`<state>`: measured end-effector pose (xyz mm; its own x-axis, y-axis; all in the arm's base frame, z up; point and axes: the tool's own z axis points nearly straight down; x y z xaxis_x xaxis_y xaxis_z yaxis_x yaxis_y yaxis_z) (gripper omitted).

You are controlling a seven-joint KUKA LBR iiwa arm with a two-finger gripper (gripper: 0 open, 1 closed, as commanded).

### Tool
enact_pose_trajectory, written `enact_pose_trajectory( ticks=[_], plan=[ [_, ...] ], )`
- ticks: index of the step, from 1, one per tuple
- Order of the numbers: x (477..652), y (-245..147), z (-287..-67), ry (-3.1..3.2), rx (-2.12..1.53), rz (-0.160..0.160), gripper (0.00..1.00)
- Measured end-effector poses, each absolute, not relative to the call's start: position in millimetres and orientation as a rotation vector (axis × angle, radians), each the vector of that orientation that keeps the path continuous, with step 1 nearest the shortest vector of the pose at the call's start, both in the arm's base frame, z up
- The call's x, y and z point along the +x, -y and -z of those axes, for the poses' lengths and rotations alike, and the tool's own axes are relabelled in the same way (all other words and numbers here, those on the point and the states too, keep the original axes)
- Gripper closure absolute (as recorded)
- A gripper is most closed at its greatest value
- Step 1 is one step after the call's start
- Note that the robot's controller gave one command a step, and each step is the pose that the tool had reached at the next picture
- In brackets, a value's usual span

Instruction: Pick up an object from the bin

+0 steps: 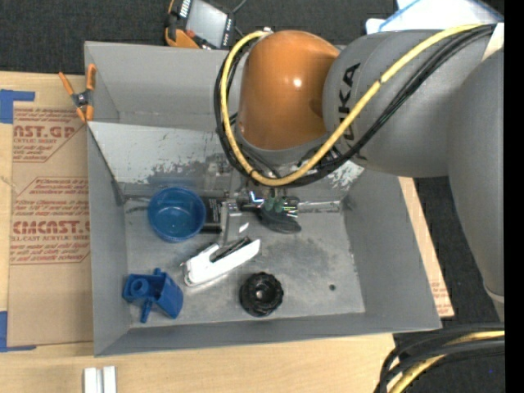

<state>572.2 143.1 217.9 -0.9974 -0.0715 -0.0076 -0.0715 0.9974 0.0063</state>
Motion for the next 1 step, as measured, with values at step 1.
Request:
enact_pose_trajectory(
  ticks=[1],
  plan=[
    [572.3,-144.2,-207.6,-3.108,-0.364,-0.005,0.00]
  ],
)
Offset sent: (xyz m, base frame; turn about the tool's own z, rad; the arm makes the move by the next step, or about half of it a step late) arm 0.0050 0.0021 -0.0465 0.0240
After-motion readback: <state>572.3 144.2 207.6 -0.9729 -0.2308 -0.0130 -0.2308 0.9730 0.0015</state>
